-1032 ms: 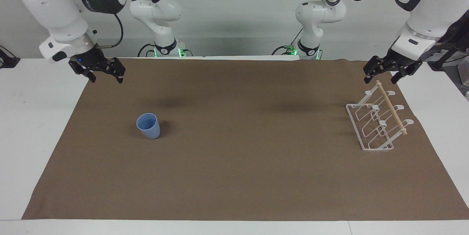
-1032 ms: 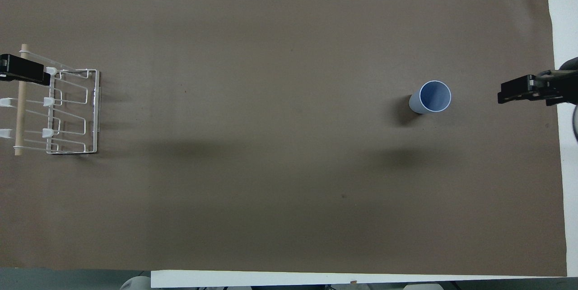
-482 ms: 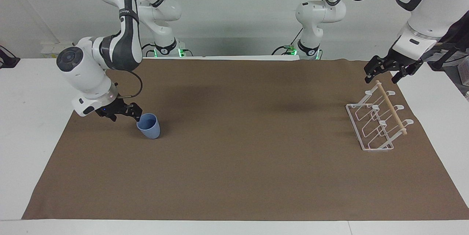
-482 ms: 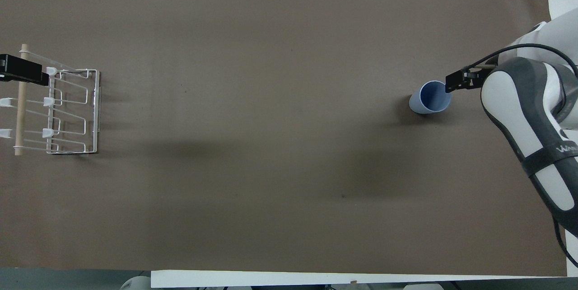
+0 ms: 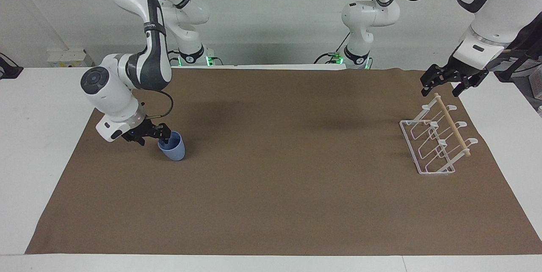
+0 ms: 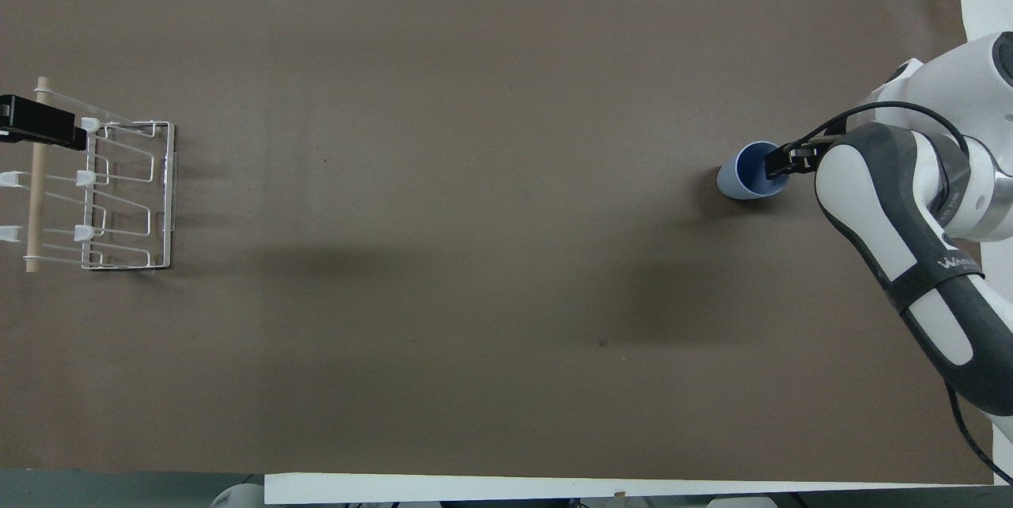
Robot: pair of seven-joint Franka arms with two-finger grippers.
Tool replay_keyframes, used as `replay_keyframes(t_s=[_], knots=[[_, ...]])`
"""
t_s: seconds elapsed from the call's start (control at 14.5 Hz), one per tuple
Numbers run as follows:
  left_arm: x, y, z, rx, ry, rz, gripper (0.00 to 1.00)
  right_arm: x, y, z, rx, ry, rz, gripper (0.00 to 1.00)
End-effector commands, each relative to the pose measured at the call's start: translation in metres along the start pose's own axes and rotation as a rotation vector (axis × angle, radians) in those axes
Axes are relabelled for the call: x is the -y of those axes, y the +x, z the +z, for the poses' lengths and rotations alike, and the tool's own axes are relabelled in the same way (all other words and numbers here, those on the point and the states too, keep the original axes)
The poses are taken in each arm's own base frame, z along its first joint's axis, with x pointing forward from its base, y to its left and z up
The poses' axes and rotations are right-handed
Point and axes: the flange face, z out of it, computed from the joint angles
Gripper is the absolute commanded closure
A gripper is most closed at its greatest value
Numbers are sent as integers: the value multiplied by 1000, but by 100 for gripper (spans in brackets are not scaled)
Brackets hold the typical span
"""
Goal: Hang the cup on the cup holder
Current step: 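Reach the right gripper down to the rim of the blue cup, then close the right gripper on the blue cup's rim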
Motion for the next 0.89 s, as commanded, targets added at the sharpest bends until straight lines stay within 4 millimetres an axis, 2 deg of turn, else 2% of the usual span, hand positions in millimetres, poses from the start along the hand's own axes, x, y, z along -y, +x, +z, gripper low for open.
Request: replay_keyframes(t_s=[0.0, 0.07, 0.28, 0.48, 0.69, 0.83], knots=[[0, -6, -7, -9, 14, 2, 0, 6, -4, 6, -9, 18, -29, 37], [0, -6, -7, -9, 12, 2, 0, 12, -3, 7, -6, 18, -40, 43], [0, -6, -6, -6, 12, -1, 0, 12, -3, 11, 0, 18, -40, 65], [0, -7, -5, 3, 12, -4, 0, 11, -2, 11, -2, 18, -40, 97], [-1, -8, -5, 8, 11, -4, 0, 10, -1, 8, -3, 16, -54, 100], [-1, -8, -5, 6, 12, -3, 0, 10, 4, -9, 13, 19, -62, 100]])
